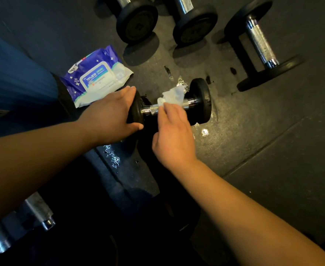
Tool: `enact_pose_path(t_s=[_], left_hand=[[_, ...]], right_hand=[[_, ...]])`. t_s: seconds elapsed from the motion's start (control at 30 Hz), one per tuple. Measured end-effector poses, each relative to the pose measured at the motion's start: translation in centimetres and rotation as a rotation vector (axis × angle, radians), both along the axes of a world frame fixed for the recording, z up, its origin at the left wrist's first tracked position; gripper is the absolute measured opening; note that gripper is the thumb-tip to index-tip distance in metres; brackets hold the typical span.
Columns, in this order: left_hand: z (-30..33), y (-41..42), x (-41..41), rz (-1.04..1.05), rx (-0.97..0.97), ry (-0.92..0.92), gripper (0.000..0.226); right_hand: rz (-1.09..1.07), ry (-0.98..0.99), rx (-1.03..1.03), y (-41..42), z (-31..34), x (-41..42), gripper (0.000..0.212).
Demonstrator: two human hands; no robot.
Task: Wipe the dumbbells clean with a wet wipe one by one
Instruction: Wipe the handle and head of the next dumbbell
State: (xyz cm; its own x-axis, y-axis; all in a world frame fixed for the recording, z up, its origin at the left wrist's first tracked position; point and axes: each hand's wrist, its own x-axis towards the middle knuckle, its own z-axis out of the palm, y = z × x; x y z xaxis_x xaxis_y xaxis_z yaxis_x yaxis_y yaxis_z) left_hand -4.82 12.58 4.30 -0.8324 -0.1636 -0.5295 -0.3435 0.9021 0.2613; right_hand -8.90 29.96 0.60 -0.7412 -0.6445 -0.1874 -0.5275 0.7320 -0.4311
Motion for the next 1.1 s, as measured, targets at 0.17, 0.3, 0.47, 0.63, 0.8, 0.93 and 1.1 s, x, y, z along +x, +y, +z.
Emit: enact_pose_path(t_s=[0.17,0.3,0.47,0.63,0.8,0.93,1.1], left_hand=[[-0.6,-0.9,-0.2,0.019,0.041,0.013,0.103],[-1.0,-0.9,-0.2,0.032,0.054,0.022,0.103],[-1.0,-1.5,-0.7,0.049,0.091,0.005,0.102],[-0.7,-2.0,-1.1,0.076,0.1,0.004,0.095],[-0.2,-1.8,-1.9,0.107,0.106,0.027,0.089],[-0.3,-2.2,-2.1,0.088,0.102,0.016,0.083],[-0.1,-2.1,-2.1,0.101,0.078,0.014,0.079]], right_hand=[[0.017,0.052,0.004,0.8,-0.9,-0.7,0.064],[-0.027,0.046,0.041,0.7,-0.9,-1.3,0.062],[0.149,0.044,0.001,0.4,-0.6,0.6,0.07],[-0.048,0.083,0.006,1.1,-1.3,-1.1,0.066],[0.147,0.028,-0.058,-0.3,-1.3,1.1,0.064],[-0.022,0.085,-0.125,0.2,-2.1,-0.9,0.054],[-0.078,0.162,-0.169,-0.6,-2.7,-4.0,0.022]])
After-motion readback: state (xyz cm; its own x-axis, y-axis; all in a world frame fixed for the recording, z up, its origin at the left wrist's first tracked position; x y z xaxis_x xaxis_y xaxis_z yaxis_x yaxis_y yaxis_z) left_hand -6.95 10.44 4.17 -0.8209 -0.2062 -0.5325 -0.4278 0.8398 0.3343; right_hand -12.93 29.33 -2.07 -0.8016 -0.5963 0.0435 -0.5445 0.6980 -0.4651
